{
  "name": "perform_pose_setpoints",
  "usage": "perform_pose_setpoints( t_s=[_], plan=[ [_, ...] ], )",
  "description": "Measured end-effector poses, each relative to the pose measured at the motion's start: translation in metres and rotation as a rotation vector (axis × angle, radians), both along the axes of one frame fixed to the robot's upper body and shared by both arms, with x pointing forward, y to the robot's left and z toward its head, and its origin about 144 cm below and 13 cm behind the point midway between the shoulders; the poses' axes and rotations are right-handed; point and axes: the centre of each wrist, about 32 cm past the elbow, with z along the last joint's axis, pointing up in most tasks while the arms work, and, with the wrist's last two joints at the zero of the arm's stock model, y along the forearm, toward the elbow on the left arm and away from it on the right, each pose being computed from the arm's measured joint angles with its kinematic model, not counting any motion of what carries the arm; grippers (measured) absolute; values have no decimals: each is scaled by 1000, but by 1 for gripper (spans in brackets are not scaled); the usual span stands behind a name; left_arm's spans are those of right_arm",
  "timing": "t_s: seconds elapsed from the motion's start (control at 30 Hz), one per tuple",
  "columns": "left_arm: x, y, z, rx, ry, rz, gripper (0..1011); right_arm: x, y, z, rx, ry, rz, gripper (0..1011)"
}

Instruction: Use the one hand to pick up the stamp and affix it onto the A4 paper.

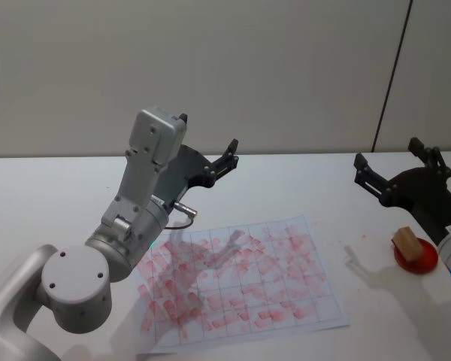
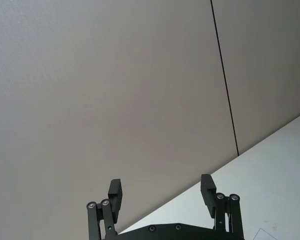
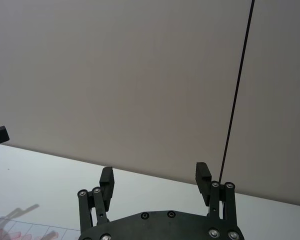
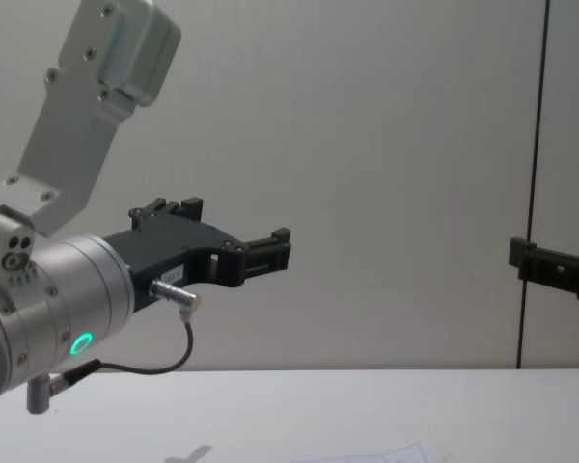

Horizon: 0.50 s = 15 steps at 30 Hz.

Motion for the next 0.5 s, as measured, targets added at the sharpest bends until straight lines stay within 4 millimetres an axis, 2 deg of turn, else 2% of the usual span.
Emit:
perform_pose_setpoints(
  t_s=[0.5],
  plan=[
    [0,0,0,0,0,0,1001,0,0,0,0,0,0,1001]
  ],
)
